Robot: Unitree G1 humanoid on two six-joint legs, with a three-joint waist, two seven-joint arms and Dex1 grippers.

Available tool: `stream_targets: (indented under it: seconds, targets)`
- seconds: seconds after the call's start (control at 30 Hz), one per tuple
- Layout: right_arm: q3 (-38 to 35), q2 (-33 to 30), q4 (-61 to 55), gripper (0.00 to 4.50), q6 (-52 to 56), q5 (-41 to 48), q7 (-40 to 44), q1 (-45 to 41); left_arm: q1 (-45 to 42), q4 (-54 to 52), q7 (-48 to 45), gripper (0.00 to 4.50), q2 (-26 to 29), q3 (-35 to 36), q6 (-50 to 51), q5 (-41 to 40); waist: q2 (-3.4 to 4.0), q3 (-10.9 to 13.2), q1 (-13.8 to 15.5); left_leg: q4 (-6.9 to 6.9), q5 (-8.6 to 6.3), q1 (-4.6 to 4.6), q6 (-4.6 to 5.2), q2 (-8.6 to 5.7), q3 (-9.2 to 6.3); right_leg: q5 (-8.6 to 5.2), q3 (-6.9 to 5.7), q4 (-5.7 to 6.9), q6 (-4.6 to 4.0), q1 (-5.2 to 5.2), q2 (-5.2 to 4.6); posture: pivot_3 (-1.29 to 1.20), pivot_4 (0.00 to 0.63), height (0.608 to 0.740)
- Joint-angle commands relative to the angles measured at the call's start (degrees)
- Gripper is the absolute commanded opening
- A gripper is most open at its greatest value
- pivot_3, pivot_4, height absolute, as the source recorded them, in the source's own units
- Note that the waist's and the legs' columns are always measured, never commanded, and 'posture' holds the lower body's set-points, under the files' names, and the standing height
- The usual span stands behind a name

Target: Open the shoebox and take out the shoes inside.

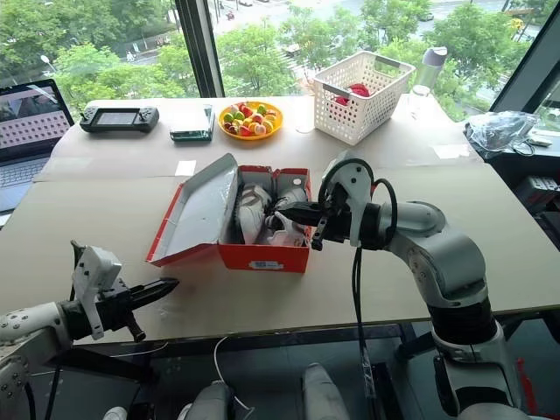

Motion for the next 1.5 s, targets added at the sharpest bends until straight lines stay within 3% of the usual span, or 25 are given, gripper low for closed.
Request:
stream_targets:
  seconds: [0.03, 0.2, 0.37, 0.53, 0.77, 1.07, 1.37, 1.5]
  targets:
    - [0.7, -1.3, 0.8, 0.0, -0.9, -0.8, 1.4, -2.6, -9.3, 2.0, -1.9, 0.03, 6.5, 5.1, 2.8, -7.5, -0.06, 0.0, 0.2, 0.09, 0.0, 0.02, 0.0, 0.0, 0.0, 0.07, 0.0, -0.01, 0.0, 0.02, 0.0, 0.0, 0.15, 0.693]
    - [4.1, 0.0, 8.0, 0.0, -1.3, -4.2, 0.7, -7.9, -21.4, 14.6, -12.5, 0.03, 15.2, -1.6, -1.0, -4.4, -0.12, 0.0, -0.5, 0.15, 0.02, 0.13, -0.02, -0.02, 0.02, 0.17, 0.02, -0.07, -0.07, 0.07, 0.0, 0.0, 0.15, 0.693]
    - [7.4, 0.3, 14.1, 0.0, -3.3, -8.8, 1.6, -10.7, -34.7, 29.8, -23.9, 0.03, 18.4, -14.1, -10.1, 4.8, -0.12, 0.0, -0.6, 0.05, 0.02, 0.05, -0.01, -0.02, 0.03, 0.12, 0.01, -0.08, -0.06, 0.01, 0.02, 0.0, 0.15, 0.693]
    - [10.0, 0.8, 17.8, 1.46, -4.7, -13.2, 0.9, -11.8, -49.1, 51.4, -32.0, 0.0, 13.1, -25.0, -21.0, 15.8, -0.11, 0.1, -0.1, -0.2, 0.01, -0.11, -0.01, -0.02, -0.01, 0.09, -0.08, -0.04, 0.29, -0.09, 0.02, 0.0, 0.15, 0.693]
    - [18.2, 1.3, 20.8, 3.81, -7.4, -24.6, -0.7, -16.6, -51.8, 58.0, -35.7, 0.0, 8.5, -27.0, -26.1, 19.8, -0.1, 0.1, -0.2, -0.3, -0.01, -0.17, 0.02, -0.01, -0.03, 0.09, -0.13, 0.03, 0.18, -0.18, 0.0, 0.0, 0.15, 0.693]
    - [25.6, 6.1, 27.5, 3.81, -5.2, -34.3, -3.3, -17.5, -54.0, 59.6, -36.8, 0.0, 5.8, -27.0, -26.7, 22.2, -0.11, 0.1, 0.2, -0.05, -0.01, -0.07, 0.01, -0.01, -0.07, 0.04, -0.15, 0.15, 0.4, -0.02, 0.0, 0.0, 0.15, 0.693]
    - [16.7, 8.7, 23.5, 3.81, 6.6, -29.5, -3.0, -22.6, -53.1, 58.4, -36.6, 0.0, 4.7, -26.3, -26.4, 22.8, -0.1, 0.1, 1.2, 0.09, 0.02, -0.09, 0.01, -0.02, -0.1, 0.16, -0.15, 0.22, 0.42, -0.01, 0.0, 0.0, 0.15, 0.693]
    - [16.9, 6.4, 19.4, 3.81, 10.1, -29.1, -1.3, -22.3, -52.7, 57.9, -36.1, 0.0, 4.5, -26.3, -26.4, 22.9, -0.1, 0.1, 1.1, 0.08, 0.02, -0.14, 0.01, -0.02, -0.13, 0.15, -0.18, 0.2, 0.42, -0.01, 0.0, 0.0, 0.15, 0.693]
